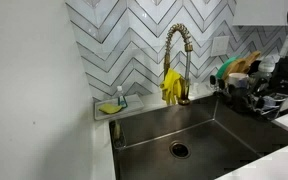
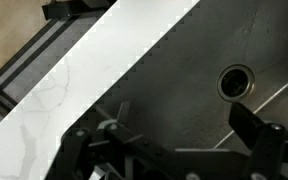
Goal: Open the faucet
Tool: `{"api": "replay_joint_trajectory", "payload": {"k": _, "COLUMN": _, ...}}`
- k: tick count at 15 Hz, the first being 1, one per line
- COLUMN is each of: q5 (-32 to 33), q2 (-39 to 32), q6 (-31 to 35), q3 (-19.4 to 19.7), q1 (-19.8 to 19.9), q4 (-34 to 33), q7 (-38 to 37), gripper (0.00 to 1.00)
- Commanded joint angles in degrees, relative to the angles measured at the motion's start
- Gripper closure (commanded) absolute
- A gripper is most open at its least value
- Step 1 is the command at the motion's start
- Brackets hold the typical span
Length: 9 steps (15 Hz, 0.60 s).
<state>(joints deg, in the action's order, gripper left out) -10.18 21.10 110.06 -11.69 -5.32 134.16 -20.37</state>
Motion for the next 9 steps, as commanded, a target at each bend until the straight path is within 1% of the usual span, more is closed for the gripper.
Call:
{"api": "replay_joint_trajectory", "payload": {"k": 1, "q5": 0.14, "q2": -0.04, "q6": -0.09, "q3": 0.34, "q1": -0.36, "q4": -0.08, "q7": -0.10, "gripper": 0.00}}
{"api": "replay_joint_trajectory", "payload": {"k": 3, "q5": 0.14, "q2": -0.04, "q6": -0.09, "q3": 0.34, "q1": -0.36, "q4": -0.08, "q7": -0.10, "gripper": 0.00}}
{"api": "replay_joint_trajectory", "payload": {"k": 4, "q5": 0.18, "q2": -0.99, "q6": 1.25, "q3": 0.48, "q1": -0.88, "q4": -0.94, "q7": 2.64, "gripper": 0.00}}
{"api": "replay_joint_trajectory", "payload": {"k": 6, "q5": 5.41, "q2": -5.22, "q6": 1.50, "q3": -0.80, "q1": -1.02, "q4": -6.66, "q7": 6.05, "gripper": 0.00}}
{"api": "replay_joint_trajectory", "payload": {"k": 9, "q5": 10.25, "q2": -11.09, "q6": 1.96, "q3": -1.36, "q1": -1.87, "q4": -15.37, "q7": 10.95, "gripper": 0.00}}
